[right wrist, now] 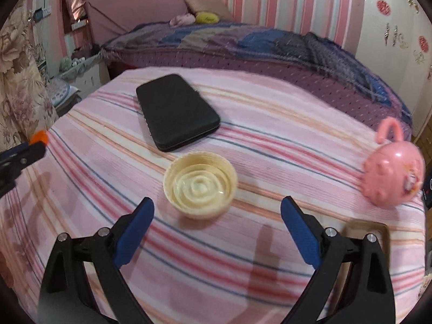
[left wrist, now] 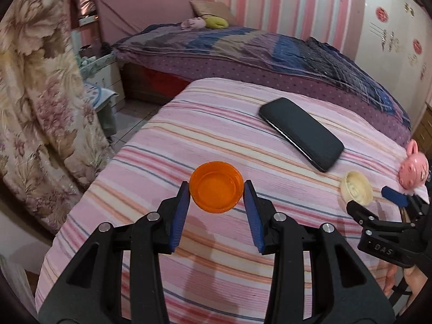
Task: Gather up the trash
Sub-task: 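Grasp the cream jar lid with the right tool while the left tool holds the cap, then carry the orange cap in the left tool while the right tool carries the lid to the basket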
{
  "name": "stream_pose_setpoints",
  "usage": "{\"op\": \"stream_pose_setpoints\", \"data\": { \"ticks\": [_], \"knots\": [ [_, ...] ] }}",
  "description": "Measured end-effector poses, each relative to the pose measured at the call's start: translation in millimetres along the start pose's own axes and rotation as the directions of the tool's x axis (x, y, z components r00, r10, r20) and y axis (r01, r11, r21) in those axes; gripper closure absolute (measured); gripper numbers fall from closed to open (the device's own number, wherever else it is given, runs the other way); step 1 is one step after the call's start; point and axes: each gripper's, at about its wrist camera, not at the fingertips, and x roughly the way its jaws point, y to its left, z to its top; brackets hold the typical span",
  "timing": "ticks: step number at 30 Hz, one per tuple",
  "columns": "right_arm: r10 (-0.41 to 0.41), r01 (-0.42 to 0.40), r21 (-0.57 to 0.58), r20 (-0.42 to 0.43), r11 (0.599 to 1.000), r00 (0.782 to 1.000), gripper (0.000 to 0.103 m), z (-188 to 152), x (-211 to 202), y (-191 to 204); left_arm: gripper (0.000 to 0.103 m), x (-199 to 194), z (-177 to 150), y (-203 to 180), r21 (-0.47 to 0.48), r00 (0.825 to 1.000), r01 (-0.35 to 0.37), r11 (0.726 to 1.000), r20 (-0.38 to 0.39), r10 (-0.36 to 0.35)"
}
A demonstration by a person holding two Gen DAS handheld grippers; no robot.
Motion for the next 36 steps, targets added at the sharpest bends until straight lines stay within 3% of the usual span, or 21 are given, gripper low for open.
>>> {"op": "stream_pose_setpoints", "data": {
  "ticks": [2, 4, 5, 8, 14, 21, 28, 32, 36],
  "knots": [
    [0.000, 0.000, -0.005, -0.014, 1.000, 1.000, 0.012, 2.0, 6.9, 4.1, 0.064, 0.3, 1.3, 6.9, -0.025, 1.000, -0.014, 1.000, 0.000, 0.014],
    [0.013, -0.013, -0.009, -0.029, 1.000, 0.999, 0.022, 3.8, 14.0, 5.7, 0.064, 1.0, 2.7, 12.3, -0.042, 1.000, -0.023, 0.999, -0.004, 0.023],
    [0.020, -0.021, -0.010, -0.033, 1.000, 0.999, 0.032, 4.7, 16.0, 4.9, 0.064, 1.7, 2.7, 13.7, -0.050, 1.000, -0.026, 0.998, -0.007, 0.026],
    [0.029, -0.029, -0.029, -0.022, 0.999, 0.999, 0.042, 5.8, 18.9, 8.5, 0.064, 4.7, 2.5, 17.5, -0.070, 0.999, -0.026, 0.997, -0.022, 0.025],
    [-0.011, 0.013, -0.041, 0.047, 0.999, 0.999, 0.042, -3.1, 4.2, 11.3, 0.064, 5.2, -0.4, 17.6, -0.075, 0.999, -0.029, 0.997, -0.046, 0.026],
    [-0.057, 0.059, -0.015, 0.081, 0.998, 0.995, 0.042, -32.7, -44.2, -15.1, 0.064, -10.7, -5.5, 8.2, -0.078, 0.999, 0.022, 0.997, -0.030, -0.025],
    [-0.139, 0.139, 0.006, 0.081, 0.990, 0.987, 0.042, -66.1, -90.7, -49.5, 0.064, -30.6, -21.3, -25.6, 0.007, 0.998, 0.057, 0.998, -0.003, -0.057],
    [-0.168, 0.165, 0.047, 0.082, 0.985, 0.982, 0.042, -88.5, -115.7, -74.8, 0.064, -45.2, -35.8, -45.9, 0.017, 0.994, 0.110, 0.994, 0.002, -0.110],
    [-0.208, 0.199, 0.098, 0.087, 0.975, 0.974, 0.042, -114.1, -147.6, -108.0, 0.064, -67.4, -51.6, -82.7, 0.130, 0.992, 0.105, 0.986, 0.053, -0.113]
  ]
}}
